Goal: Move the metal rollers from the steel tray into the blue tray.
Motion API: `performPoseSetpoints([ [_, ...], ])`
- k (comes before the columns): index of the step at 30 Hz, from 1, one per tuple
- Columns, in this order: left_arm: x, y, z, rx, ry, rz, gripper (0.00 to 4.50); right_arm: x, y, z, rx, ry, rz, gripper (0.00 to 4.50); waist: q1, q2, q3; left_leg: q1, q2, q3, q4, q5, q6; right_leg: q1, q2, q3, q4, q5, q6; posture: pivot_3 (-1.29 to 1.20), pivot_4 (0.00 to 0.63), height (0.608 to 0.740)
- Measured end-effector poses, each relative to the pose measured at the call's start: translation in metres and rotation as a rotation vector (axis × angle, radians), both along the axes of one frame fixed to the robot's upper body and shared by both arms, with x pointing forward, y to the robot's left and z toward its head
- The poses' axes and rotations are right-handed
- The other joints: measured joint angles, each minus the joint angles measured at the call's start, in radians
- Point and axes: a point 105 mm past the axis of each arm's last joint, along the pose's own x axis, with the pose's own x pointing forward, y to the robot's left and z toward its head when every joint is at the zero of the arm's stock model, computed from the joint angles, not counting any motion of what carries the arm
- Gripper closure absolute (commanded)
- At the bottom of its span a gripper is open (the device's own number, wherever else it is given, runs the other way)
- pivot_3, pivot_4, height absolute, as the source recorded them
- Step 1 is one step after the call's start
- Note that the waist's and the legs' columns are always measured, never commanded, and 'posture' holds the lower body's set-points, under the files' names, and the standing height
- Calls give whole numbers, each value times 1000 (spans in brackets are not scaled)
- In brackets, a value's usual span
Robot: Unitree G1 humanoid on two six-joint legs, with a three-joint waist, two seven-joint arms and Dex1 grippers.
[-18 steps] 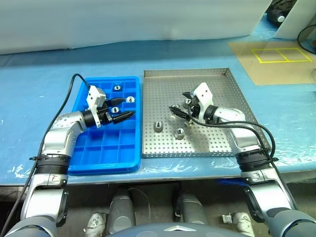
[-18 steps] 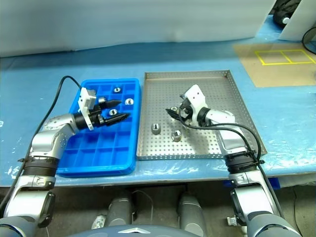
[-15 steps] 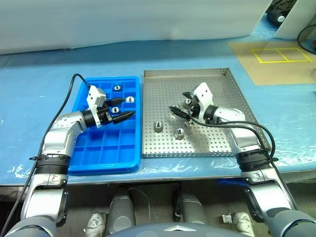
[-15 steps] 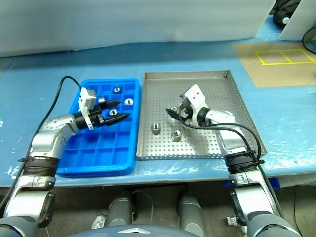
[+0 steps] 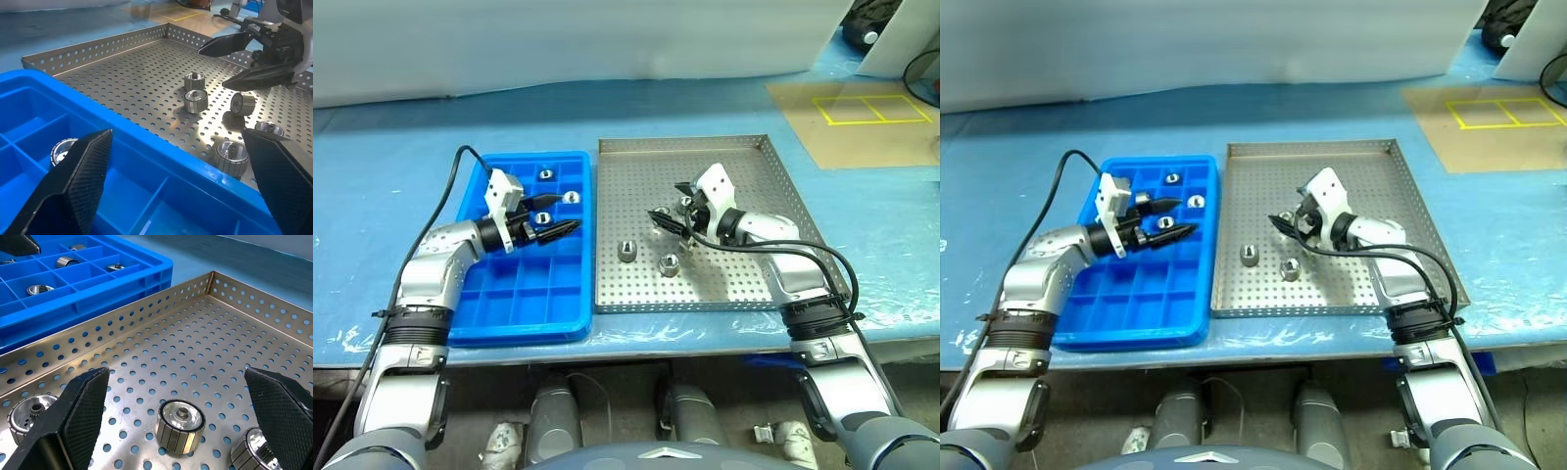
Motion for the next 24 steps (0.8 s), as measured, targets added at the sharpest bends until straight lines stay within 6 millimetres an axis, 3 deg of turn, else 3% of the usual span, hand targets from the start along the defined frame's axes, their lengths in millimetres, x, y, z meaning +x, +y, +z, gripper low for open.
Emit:
performPoseSetpoints([
  [7,4,-5,7,-14,-6,-2,34,0,2,2,3,-5,6,0,0,0,0,0,0,0,0,0,0,0,0,0,0,0,0,-172,150,740],
  [11,8,-18,25,2,-59,-74,34,2,23,15,17,-33,80,0,0,0,0,1,0,0,0,0,0,0,0,0,1,0,0,-167,150,740],
  [15,10,-29,23,28,-63,-131,34,2,41,13,-11,-29,166,0,0,0,0,0,0,0,0,1,-1,0,0,0,0,0,0,-158,150,740],
  [19,1,-35,27,57,-54,-237,34,6,47,7,-48,-13,211,0,1,0,0,-1,0,0,0,1,-1,-1,0,0,0,0,0,-131,150,740],
  [24,-15,-27,45,177,-55,-419,34,9,48,3,-72,-13,244,0,3,0,0,0,0,0,0,1,-1,-1,0,0,0,0,0,-120,150,740],
])
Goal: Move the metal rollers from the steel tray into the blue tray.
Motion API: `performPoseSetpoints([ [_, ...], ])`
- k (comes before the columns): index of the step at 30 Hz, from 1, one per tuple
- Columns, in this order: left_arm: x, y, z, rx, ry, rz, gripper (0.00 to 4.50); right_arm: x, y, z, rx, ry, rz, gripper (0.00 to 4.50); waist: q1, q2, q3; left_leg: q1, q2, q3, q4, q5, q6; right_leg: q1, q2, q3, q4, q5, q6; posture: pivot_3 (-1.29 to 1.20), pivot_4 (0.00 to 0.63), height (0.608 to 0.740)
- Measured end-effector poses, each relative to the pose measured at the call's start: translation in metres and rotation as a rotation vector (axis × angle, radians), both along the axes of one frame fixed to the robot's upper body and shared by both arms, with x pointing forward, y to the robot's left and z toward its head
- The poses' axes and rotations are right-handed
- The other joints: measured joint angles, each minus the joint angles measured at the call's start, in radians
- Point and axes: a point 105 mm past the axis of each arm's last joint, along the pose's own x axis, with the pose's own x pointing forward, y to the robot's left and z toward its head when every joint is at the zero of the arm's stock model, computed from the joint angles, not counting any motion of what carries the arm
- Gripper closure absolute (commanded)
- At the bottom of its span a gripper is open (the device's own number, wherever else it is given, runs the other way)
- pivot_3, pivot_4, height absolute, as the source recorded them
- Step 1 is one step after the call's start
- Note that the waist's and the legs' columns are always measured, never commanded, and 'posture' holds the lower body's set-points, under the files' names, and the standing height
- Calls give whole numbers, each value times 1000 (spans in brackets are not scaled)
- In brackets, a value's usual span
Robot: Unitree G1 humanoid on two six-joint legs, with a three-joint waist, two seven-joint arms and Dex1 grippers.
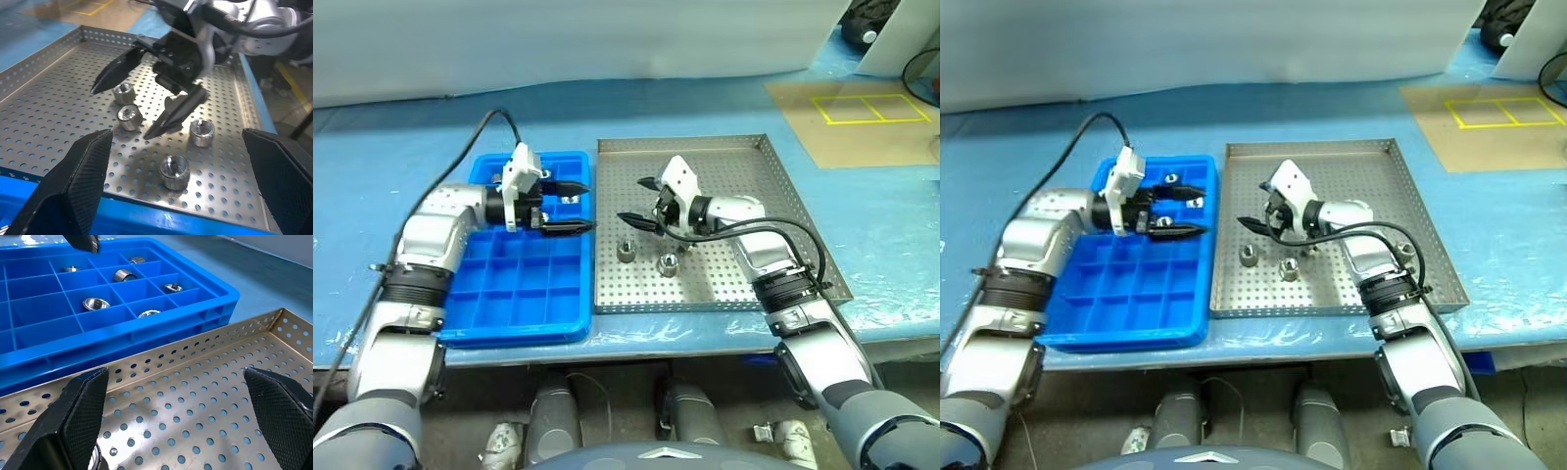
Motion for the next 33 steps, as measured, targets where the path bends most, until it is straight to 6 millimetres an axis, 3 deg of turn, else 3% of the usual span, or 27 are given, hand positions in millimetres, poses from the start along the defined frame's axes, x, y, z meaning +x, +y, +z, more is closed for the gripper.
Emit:
performPoseSetpoints([
  [6,1,-8,2,28,-31,-44,34,7,-15,-20,-49,45,-41,0,6,0,0,-1,-2,0,1,0,0,0,-2,0,0,0,0,-130,150,740],
  [10,8,-18,-1,11,-73,-21,34,9,-21,-18,-55,33,-56,0,2,0,0,-1,-1,0,1,0,0,0,-1,0,0,0,0,-153,150,740],
  [13,19,-26,-8,15,-92,2,34,7,-31,-1,-24,11,-73,0,4,0,0,-1,-1,0,1,0,1,0,-1,0,0,0,0,-192,150,740],
  [18,38,-42,-32,40,-55,23,34,-13,-55,31,16,-30,-91,0,8,-1,0,-1,-3,0,2,0,3,2,-2,1,-1,0,0,-285,150,740],
  [25,56,-91,-38,62,-46,-5,34,-64,-77,25,-73,42,-73,0,-6,-1,0,0,-6,0,3,-3,9,2,-3,5,-3,2,3,-455,150,740],
  [29,61,-111,-47,98,-45,32,34,-82,-75,38,-70,28,-62,0,-35,-1,0,2,-6,2,3,-4,8,3,-3,7,-4,3,5,-539,150,740],
  [33,68,-120,-68,193,-38,130,34,-90,-78,42,-58,16,-121,0,-60,-2,0,1,-7,2,5,-5,9,3,-2,7,-5,4,6,-578,150,740],
])
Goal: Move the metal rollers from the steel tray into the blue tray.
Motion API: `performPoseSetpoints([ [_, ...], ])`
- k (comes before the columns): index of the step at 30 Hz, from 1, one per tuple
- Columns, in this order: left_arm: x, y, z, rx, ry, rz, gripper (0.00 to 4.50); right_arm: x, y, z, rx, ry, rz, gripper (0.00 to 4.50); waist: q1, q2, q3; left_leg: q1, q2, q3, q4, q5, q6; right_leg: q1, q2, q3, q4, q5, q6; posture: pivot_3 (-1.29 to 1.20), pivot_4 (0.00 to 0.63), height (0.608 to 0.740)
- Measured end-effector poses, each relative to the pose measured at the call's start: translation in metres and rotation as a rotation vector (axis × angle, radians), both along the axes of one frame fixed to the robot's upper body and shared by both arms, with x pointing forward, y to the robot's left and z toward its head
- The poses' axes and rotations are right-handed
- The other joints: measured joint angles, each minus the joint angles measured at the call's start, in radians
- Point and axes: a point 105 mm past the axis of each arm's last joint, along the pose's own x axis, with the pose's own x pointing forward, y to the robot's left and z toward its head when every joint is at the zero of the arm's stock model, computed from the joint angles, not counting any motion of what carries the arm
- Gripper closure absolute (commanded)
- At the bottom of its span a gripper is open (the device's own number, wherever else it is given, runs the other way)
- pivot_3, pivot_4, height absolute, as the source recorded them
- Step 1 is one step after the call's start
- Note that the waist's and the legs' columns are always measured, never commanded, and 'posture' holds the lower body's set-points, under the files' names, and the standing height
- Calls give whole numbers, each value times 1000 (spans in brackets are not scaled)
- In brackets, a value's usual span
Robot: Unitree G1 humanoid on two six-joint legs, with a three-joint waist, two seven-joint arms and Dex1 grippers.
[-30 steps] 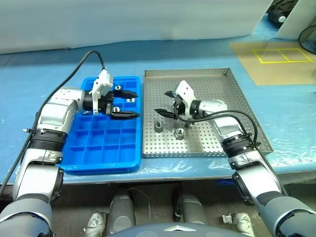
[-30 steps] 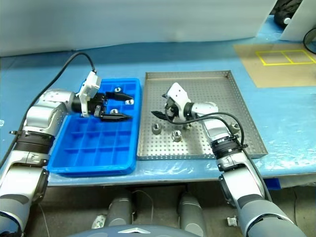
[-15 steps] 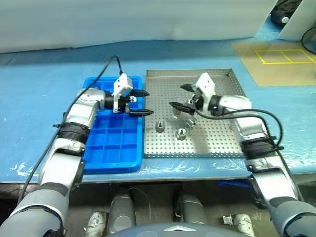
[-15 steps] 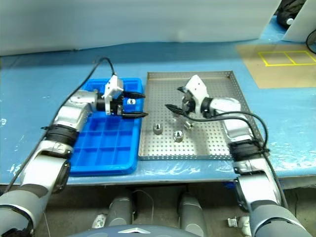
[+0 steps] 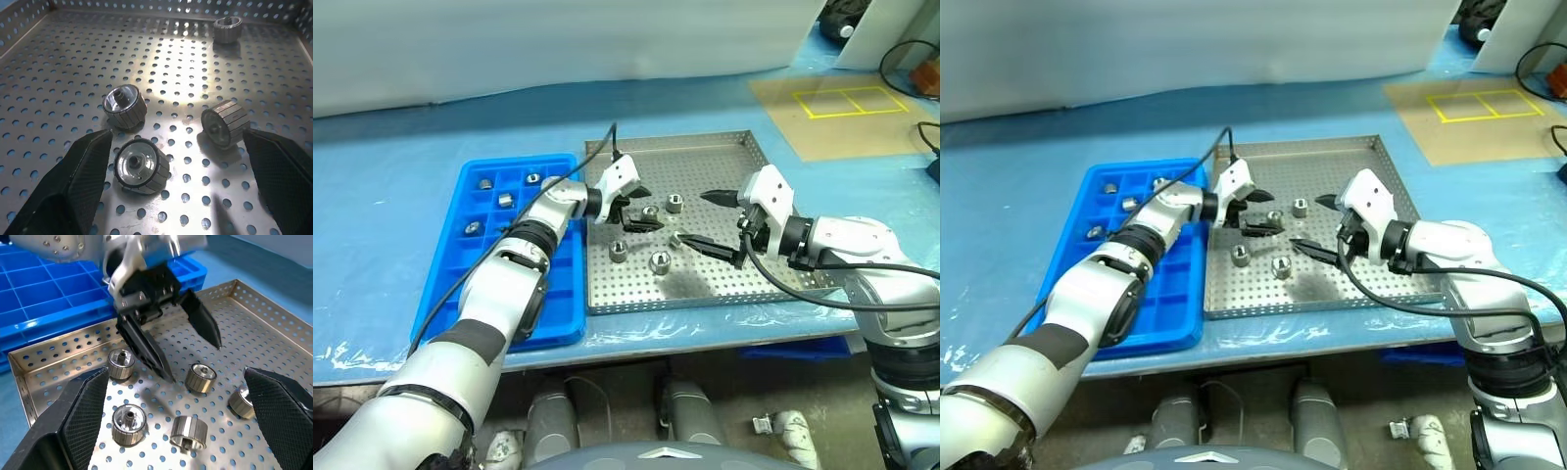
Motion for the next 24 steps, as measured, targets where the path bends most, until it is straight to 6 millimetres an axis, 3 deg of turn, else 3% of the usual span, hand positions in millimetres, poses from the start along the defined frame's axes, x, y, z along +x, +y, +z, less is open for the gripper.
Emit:
performPoseSetpoints([
  [3,5,0,-10,36,2,75,34,-1,-5,-3,0,3,-51,0,-7,0,0,-1,0,0,1,-1,1,0,0,0,-1,0,1,-605,150,740],
  [11,16,6,-14,87,-41,180,34,-5,-12,-5,-2,-9,-122,0,-25,0,0,-3,-2,1,2,-1,8,0,-2,1,-4,1,1,-639,150,740],
  [22,15,-5,-21,0,91,258,34,-6,-16,-11,-9,-11,-170,0,-31,0,0,-3,-2,7,1,-3,12,0,-2,4,-10,2,4,-658,150,740],
  [24,16,-3,-22,-1,94,275,408,-6,-16,-11,-9,-13,-174,0,-36,0,0,-3,-2,8,1,-4,13,0,-3,5,-12,3,5,-656,150,740],
])
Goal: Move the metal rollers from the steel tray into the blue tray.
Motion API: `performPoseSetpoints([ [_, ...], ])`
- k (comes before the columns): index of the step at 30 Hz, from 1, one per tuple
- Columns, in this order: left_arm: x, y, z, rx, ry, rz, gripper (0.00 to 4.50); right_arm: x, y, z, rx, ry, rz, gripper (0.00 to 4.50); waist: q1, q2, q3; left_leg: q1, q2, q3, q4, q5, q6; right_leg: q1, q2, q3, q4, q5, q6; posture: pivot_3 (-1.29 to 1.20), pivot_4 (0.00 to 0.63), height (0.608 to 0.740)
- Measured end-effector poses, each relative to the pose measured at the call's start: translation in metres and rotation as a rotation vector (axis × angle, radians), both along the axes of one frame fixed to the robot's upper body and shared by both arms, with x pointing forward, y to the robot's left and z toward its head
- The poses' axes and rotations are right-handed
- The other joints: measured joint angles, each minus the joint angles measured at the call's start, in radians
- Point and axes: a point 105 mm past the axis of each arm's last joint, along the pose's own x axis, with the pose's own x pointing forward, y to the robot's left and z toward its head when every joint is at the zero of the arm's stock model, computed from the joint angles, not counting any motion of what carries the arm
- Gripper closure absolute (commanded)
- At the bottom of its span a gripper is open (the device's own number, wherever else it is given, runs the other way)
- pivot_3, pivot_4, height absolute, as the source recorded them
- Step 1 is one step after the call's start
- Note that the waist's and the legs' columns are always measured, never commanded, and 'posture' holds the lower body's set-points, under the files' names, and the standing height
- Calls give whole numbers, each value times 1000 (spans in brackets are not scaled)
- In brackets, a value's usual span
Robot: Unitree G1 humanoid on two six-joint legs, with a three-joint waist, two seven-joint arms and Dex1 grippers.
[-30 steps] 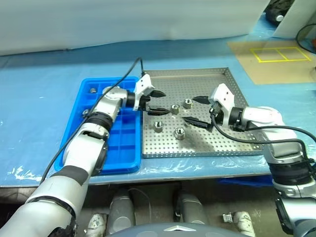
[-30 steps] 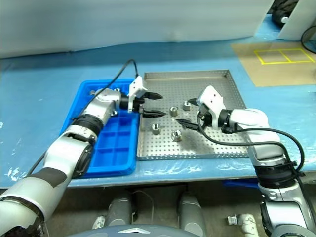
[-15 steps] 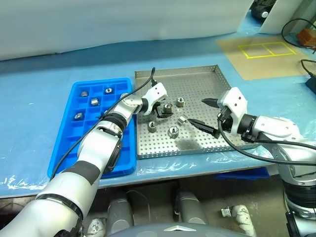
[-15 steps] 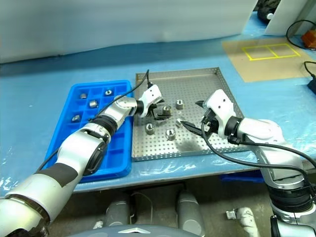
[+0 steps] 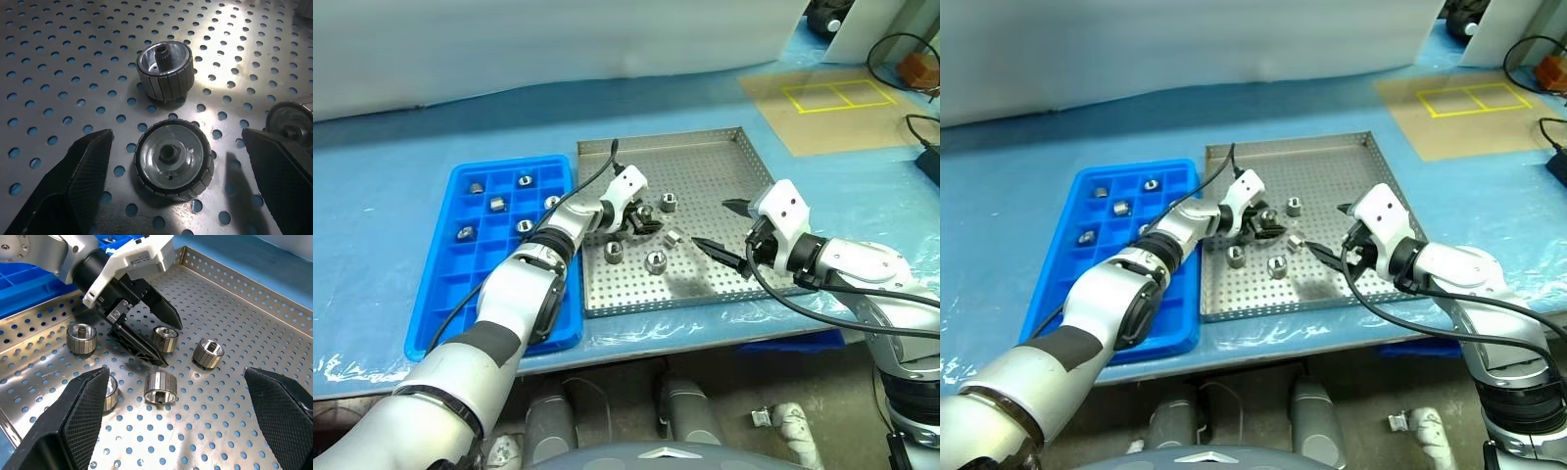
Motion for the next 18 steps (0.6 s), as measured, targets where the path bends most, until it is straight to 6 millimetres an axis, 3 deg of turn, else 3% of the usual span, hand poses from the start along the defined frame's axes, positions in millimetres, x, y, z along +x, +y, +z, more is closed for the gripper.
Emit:
performPoseSetpoints([
  [3,0,3,-2,10,1,7,1205,0,0,0,1,-2,-3,0,-10,0,0,0,-1,2,0,-1,2,0,-1,1,-1,0,0,-655,150,740],
  [7,-1,5,-6,21,11,1,1205,1,0,1,2,-5,-2,0,-18,0,0,0,-1,3,1,-2,3,0,-1,2,-1,0,1,-642,150,740],
  [11,-5,3,-6,3,34,-40,2070,1,0,4,-6,-12,2,0,-18,0,0,0,-1,3,1,-2,3,0,-1,3,-1,0,1,-634,150,740],
  [14,-5,4,-7,3,35,-36,2070,1,1,6,-5,-17,10,0,-18,0,0,0,-1,4,1,-2,3,0,-1,3,-1,0,1,-632,150,740],
  [16,-5,4,-6,-6,40,-36,2672,1,2,6,-6,-17,12,0,-18,0,0,0,-1,4,1,-2,4,0,-1,3,-1,0,1,-630,150,740],
  [18,-5,5,-7,-7,44,-32,2777,1,2,6,-6,-16,13,0,-18,0,0,0,-1,4,1,-2,4,0,-1,3,-2,0,1,-628,150,740],
])
